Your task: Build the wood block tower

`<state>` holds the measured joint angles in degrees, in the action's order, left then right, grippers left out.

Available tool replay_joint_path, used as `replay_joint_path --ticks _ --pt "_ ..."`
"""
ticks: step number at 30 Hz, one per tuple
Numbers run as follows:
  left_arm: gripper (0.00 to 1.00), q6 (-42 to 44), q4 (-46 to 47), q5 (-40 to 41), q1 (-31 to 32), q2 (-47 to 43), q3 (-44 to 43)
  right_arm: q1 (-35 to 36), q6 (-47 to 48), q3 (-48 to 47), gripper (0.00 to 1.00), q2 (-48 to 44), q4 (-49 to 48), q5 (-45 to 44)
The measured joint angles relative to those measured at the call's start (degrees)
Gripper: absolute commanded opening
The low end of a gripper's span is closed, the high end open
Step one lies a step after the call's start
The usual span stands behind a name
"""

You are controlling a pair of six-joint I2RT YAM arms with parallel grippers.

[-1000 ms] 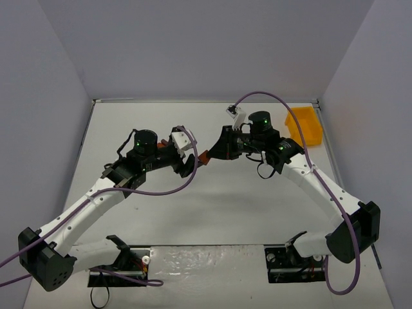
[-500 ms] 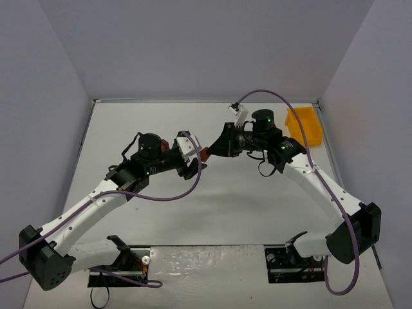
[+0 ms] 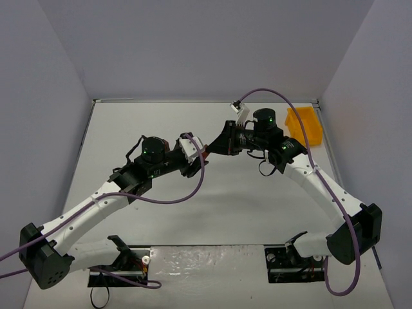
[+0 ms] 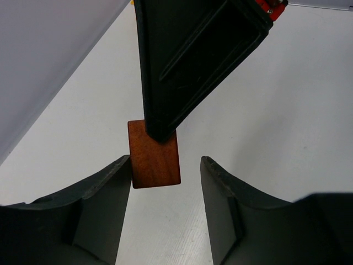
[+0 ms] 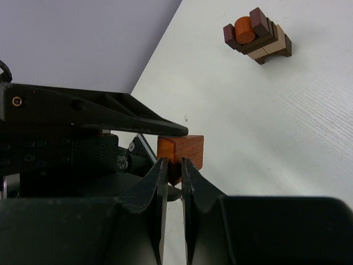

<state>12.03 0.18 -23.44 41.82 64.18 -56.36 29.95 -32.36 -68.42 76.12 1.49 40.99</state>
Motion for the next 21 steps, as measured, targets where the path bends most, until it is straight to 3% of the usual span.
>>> replay_joint_path --ticks 16,19,21 --pt "0.24 0.49 1.31 1.25 0.18 0.00 0.02 -1.05 -0.95 0.29 0.00 -0.27 -1.06 0.93" --pt "0.17 0.39 1.51 1.22 0.20 0.00 0.02 -1.16 -1.09 0.41 0.00 -0.48 -1.26 1.14" --pt "0.08 0.29 1.68 1.21 0.20 0.00 0.02 -1.16 -1.10 0.47 0.00 -0.56 -1.35 1.11"
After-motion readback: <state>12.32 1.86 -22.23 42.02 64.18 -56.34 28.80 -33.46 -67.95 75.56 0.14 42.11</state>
